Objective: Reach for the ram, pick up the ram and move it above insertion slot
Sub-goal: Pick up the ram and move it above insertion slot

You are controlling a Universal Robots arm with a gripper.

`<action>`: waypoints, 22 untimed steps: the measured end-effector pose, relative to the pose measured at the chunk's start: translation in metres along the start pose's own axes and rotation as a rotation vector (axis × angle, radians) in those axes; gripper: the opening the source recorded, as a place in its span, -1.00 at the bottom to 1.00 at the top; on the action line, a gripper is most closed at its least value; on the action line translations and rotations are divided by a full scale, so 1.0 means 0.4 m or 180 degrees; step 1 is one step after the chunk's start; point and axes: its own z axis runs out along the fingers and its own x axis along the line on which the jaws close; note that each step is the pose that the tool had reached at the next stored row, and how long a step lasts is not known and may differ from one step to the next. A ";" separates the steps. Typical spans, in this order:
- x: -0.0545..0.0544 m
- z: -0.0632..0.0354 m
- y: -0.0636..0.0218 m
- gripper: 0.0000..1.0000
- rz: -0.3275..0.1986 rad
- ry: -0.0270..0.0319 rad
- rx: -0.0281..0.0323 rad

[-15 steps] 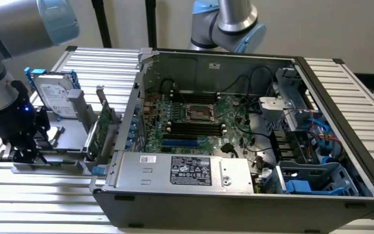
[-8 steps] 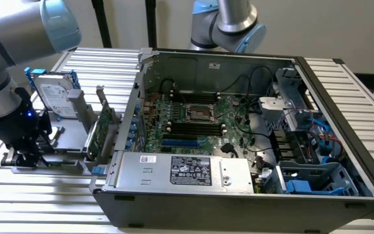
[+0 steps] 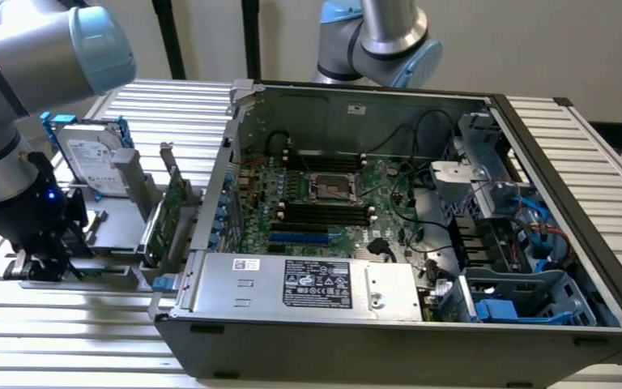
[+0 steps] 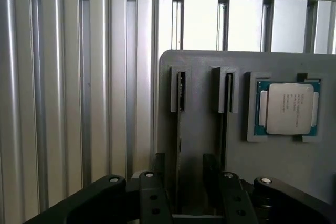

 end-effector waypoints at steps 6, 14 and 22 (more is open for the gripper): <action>0.001 0.011 0.000 -0.15 0.0011 0.0000 0.0000; 0.001 0.014 0.000 -0.69 0.0033 0.0000 -0.0012; 0.001 0.014 -0.002 -0.73 0.0072 0.0000 -0.0034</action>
